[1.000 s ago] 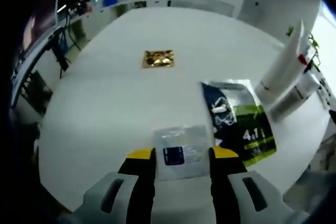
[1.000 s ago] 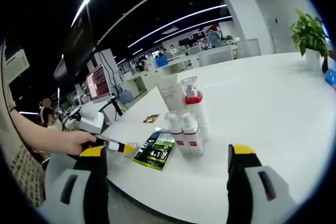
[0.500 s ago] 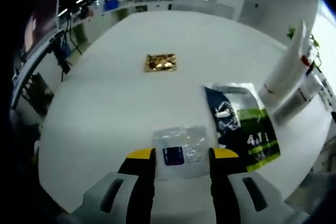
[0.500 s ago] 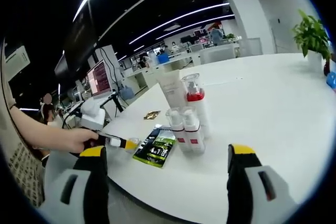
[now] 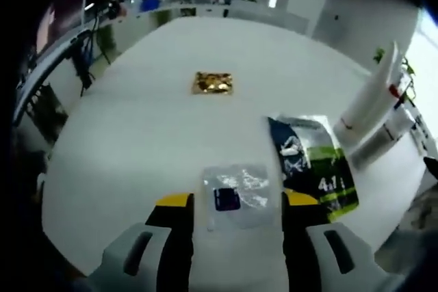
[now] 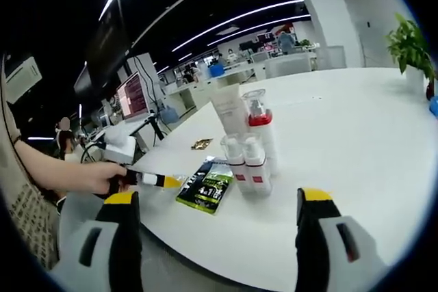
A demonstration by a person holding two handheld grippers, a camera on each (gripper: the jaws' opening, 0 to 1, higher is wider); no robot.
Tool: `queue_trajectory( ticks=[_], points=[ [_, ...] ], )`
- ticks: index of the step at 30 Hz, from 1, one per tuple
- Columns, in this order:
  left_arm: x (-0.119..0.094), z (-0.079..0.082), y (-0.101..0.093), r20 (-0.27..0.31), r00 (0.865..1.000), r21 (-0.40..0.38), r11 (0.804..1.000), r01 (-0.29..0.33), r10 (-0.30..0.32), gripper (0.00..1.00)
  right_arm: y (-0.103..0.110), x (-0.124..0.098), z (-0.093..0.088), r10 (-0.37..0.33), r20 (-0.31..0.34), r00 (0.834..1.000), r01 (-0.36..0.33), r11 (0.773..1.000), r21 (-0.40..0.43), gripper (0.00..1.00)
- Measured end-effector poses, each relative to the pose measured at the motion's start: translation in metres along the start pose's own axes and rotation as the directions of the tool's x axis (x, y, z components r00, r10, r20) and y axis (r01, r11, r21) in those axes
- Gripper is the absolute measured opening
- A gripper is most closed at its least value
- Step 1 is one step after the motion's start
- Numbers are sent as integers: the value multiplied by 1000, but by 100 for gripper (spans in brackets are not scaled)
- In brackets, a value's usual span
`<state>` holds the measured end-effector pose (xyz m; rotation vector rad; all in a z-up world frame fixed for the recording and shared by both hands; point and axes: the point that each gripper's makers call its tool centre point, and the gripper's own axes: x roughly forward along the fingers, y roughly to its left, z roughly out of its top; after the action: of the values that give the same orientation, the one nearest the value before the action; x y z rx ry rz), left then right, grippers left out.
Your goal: Arrange the skincare products in the storage area until every visible bottle or jar stands upright without overlapping.
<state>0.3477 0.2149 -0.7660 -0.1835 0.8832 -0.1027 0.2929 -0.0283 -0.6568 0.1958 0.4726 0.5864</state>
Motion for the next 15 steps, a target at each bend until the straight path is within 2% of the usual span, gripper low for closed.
queue_trajectory(
  ticks=[6, 9, 15],
  points=[
    [-16, 2, 13, 32, 999, -8, 999, 35, -35, 51, 3, 1, -1, 18, -7, 1000, -18, 1000, 5, 94],
    [-24, 3, 18, 60, 995, -20, 996, 83, -82, 51, 5, 2, -3, 30, -16, 999, -30, 1000, 0, 94],
    [-35, -2, 25, 74, 988, -10, 991, 134, -133, 56, 6, 3, -2, 40, -18, 999, -40, 999, 13, 94]
  ],
)
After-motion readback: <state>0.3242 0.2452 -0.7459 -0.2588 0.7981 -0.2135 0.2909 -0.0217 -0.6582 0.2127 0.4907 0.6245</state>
